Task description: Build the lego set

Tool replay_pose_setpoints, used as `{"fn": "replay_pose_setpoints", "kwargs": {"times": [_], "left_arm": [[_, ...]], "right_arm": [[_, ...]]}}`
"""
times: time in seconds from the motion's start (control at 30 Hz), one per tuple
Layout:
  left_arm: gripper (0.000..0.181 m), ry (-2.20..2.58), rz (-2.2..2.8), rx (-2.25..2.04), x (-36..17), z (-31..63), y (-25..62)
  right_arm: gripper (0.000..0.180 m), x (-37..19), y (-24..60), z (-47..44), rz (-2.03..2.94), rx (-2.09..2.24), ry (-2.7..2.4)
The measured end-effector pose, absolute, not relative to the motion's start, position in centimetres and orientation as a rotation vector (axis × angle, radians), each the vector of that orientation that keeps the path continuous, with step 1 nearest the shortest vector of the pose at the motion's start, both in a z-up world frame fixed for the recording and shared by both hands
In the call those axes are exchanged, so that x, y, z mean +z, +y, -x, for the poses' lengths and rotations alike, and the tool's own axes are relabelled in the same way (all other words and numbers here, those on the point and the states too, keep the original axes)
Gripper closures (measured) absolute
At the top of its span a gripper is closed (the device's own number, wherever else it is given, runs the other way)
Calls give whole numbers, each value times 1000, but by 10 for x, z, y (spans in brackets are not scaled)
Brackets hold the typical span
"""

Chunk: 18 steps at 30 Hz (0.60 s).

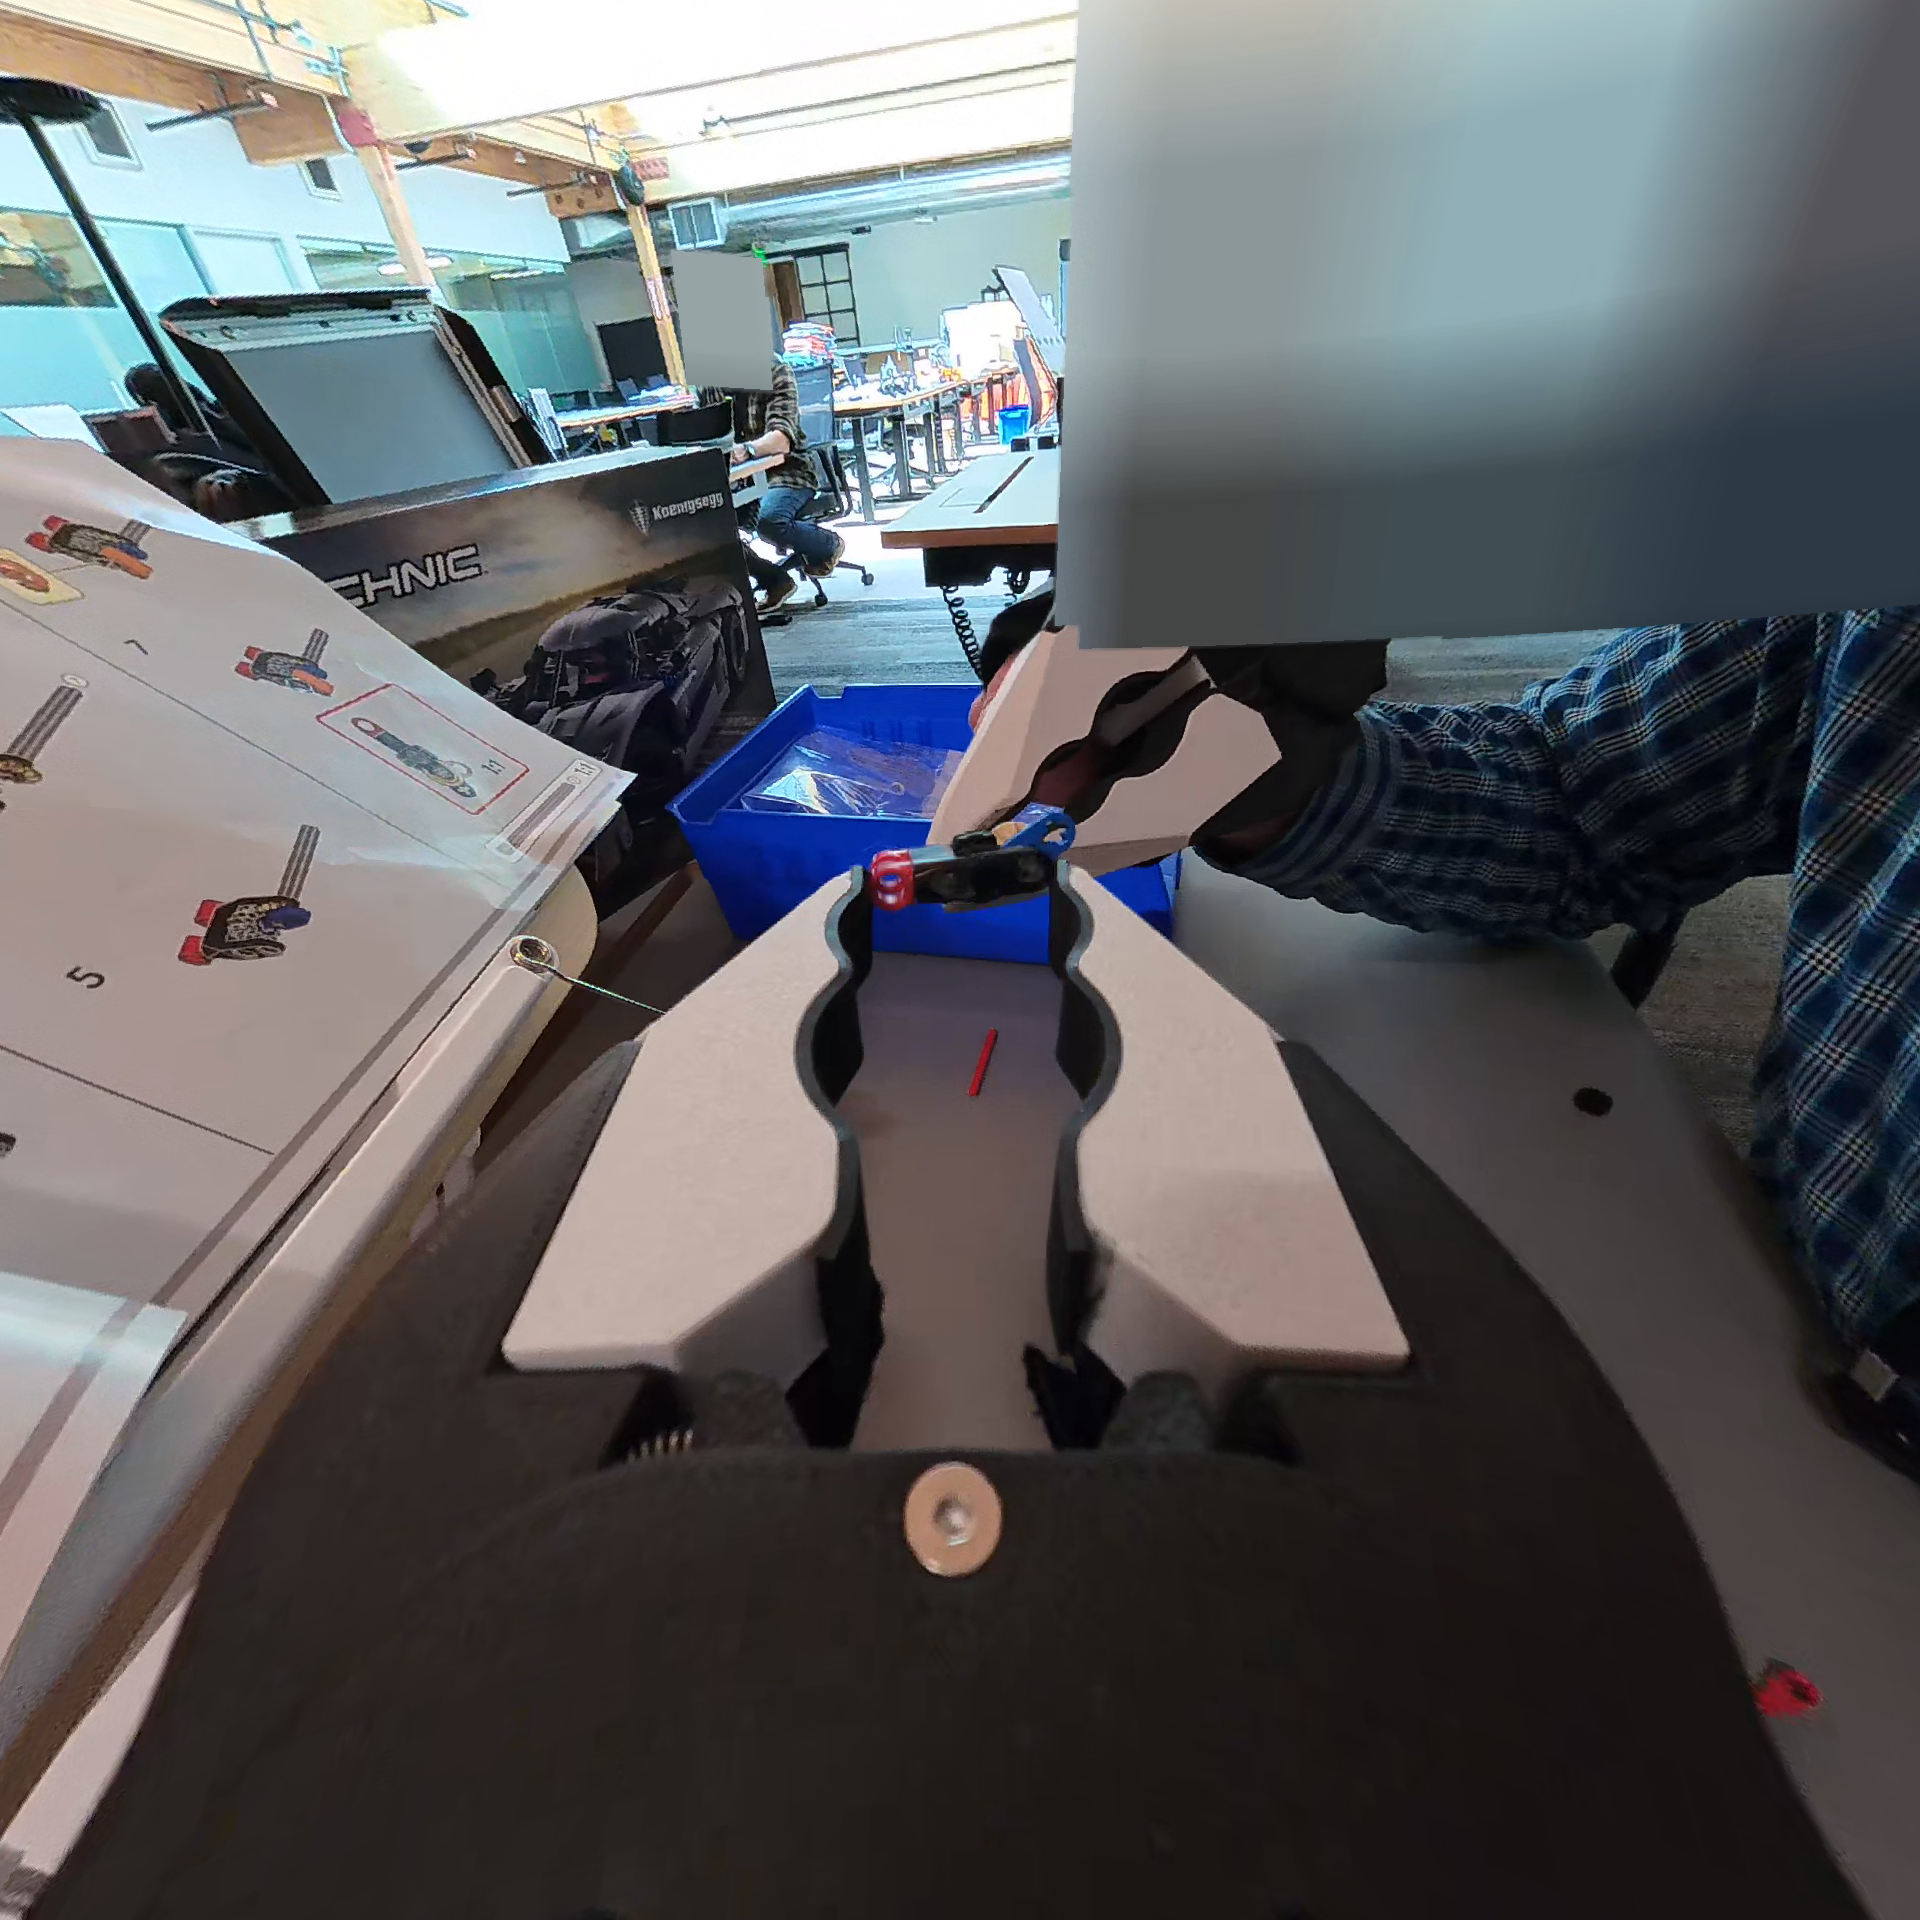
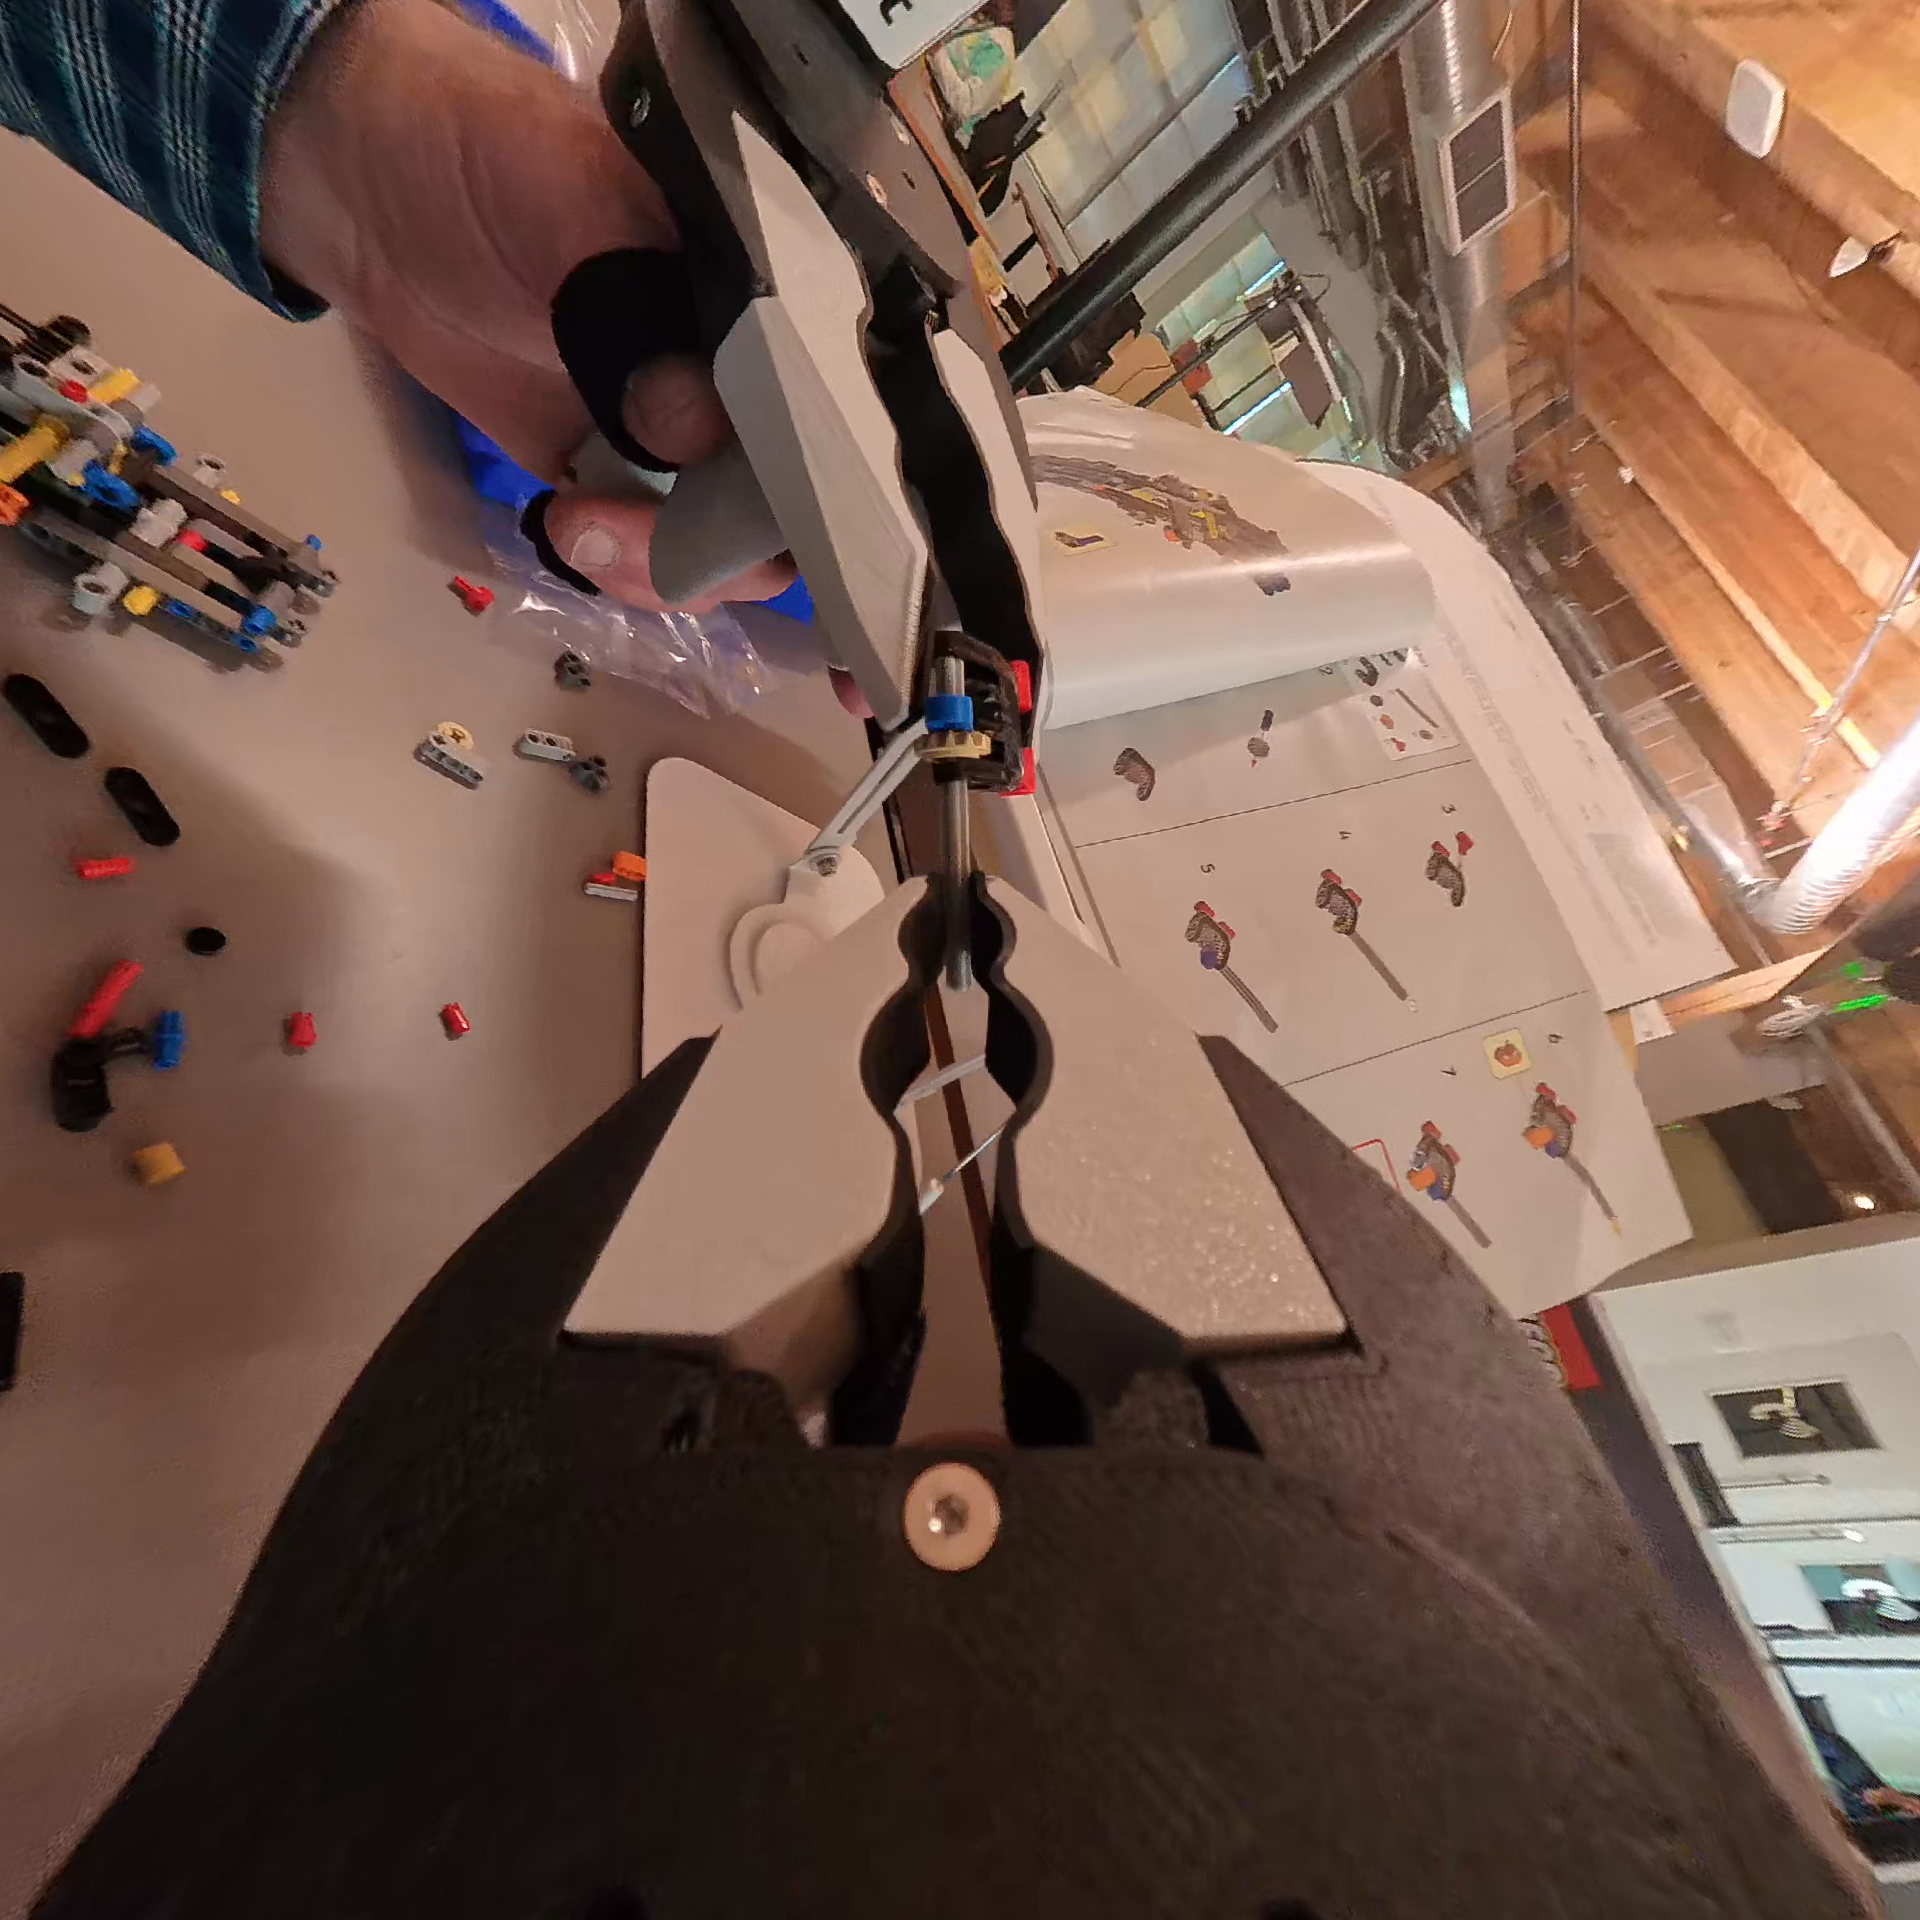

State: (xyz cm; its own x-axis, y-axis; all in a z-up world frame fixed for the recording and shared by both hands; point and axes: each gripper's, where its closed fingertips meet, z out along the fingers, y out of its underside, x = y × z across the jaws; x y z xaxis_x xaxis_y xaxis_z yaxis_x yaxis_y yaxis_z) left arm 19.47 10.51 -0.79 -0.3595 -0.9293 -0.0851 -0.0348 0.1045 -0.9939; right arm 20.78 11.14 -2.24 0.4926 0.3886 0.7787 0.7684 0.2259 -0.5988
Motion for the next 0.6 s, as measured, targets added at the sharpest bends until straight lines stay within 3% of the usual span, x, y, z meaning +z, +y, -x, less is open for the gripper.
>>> {"fn": "replay_pose_setpoints", "kwargs": {"times": [0.37,0.6], "left_arm": [[136,1535,1040,-1406,-10,-197,108],[144,1558,1059,-1365,-12,-197,109]], "right_arm": [[180,-21,116,-214,1315,-585,-1137],[180,-20,118,-215,1289,-640,-1148]]}}
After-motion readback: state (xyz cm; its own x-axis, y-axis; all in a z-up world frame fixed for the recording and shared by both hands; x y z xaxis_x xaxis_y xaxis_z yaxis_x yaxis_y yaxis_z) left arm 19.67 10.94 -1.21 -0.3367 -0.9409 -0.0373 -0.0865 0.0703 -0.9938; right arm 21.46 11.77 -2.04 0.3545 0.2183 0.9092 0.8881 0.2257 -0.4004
